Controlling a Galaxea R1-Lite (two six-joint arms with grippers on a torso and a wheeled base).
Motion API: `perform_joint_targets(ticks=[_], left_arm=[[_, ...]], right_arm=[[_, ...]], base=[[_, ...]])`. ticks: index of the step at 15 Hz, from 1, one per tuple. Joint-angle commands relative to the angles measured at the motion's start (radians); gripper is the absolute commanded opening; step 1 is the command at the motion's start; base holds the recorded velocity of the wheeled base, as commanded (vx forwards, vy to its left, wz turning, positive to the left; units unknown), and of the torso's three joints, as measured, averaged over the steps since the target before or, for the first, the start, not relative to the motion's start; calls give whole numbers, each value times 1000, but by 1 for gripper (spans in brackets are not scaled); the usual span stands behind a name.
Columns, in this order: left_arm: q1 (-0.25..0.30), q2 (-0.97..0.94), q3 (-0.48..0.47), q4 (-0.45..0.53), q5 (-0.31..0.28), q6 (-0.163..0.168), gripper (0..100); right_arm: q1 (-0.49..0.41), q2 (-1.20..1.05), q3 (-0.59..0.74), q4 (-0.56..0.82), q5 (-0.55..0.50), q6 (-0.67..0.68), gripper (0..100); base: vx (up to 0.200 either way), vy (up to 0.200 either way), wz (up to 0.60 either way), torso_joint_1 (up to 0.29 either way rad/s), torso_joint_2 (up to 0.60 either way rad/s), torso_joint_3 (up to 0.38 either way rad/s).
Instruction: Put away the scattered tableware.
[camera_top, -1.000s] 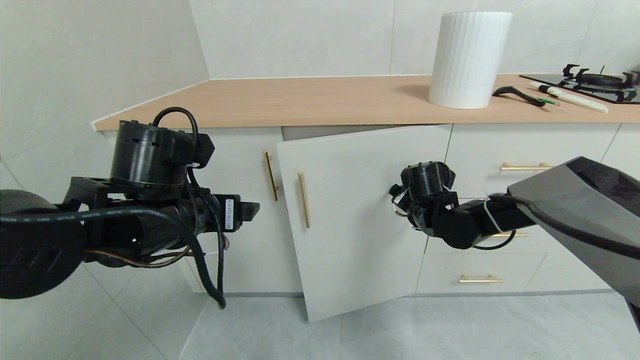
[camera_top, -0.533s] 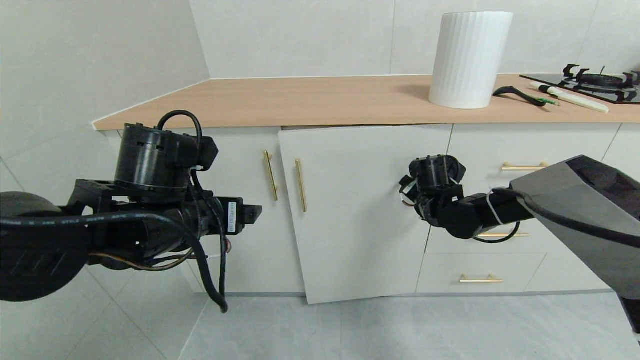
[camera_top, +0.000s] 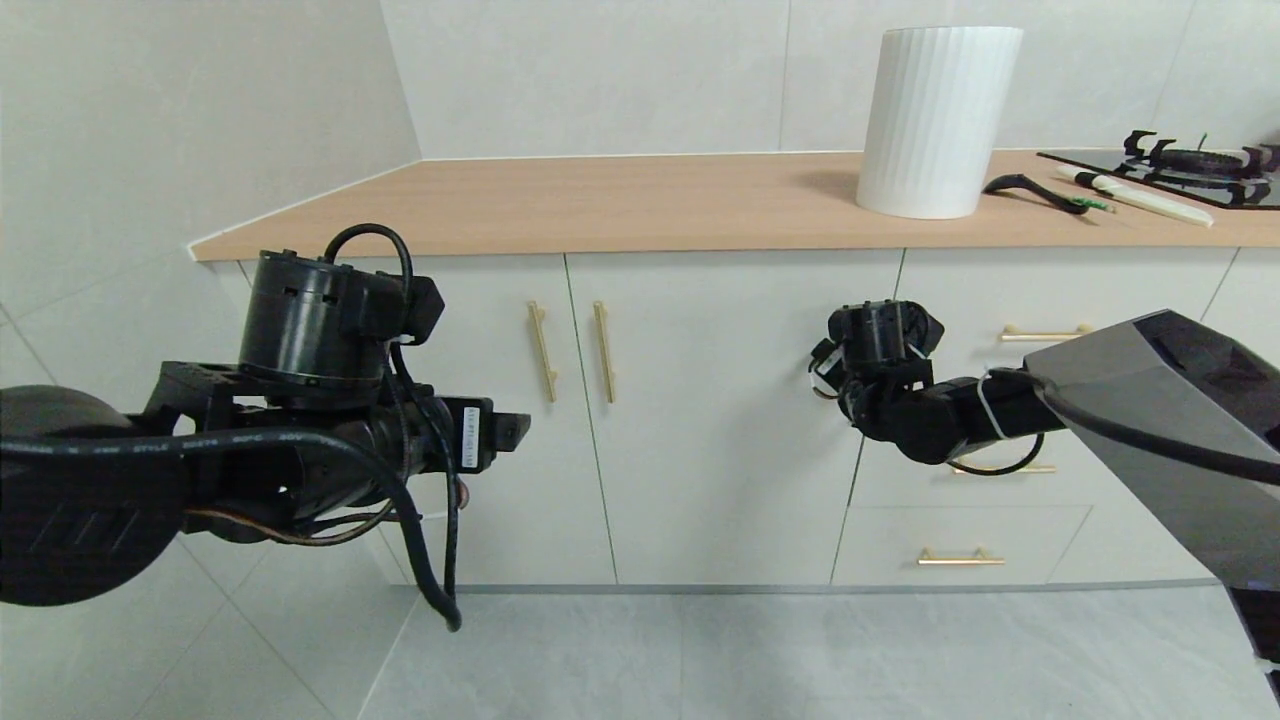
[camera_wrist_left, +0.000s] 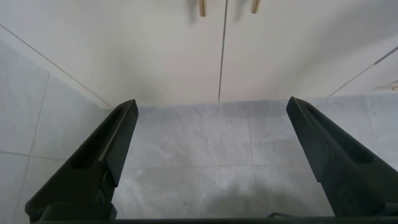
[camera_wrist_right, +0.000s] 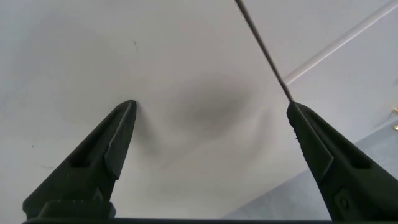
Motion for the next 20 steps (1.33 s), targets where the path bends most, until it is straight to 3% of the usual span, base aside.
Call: perform_joint_targets(ticks=[1,4,6,9,13,16,19,20], left_arm=[[0,2,0,0,0,-1,100],[-5,-8,3,0,2,-2,100],[-23,-67,32,-2,2,-5,100],[-28,-225,157,-6,6,-5,100],[-28,-575,370,-2,91,2,100],[63,-877,514,23,94,29,100],[151,-1163,565,172,91,55,100],[179,-1233,565,227,88,55,100]], right_arm=[[-2,-1,3,-1,-3,-1,100],[28,-112,81,22,0,-2,100],[53,-301,229,20,6,-19,100],[56,-631,503,14,58,-143,100],[56,-1117,937,14,64,-286,100],[47,-1530,1151,22,63,-479,100],[-108,-1849,1325,25,89,-711,100],[-116,-1944,1350,51,100,-760,100]], base=[[0,0,0,0,0,0],[0,0,0,0,0,0],[0,0,0,0,0,0],[0,0,0,0,0,0],[0,0,0,0,0,0],[0,0,0,0,0,0],[0,0,0,0,0,0],[0,0,0,0,0,0]])
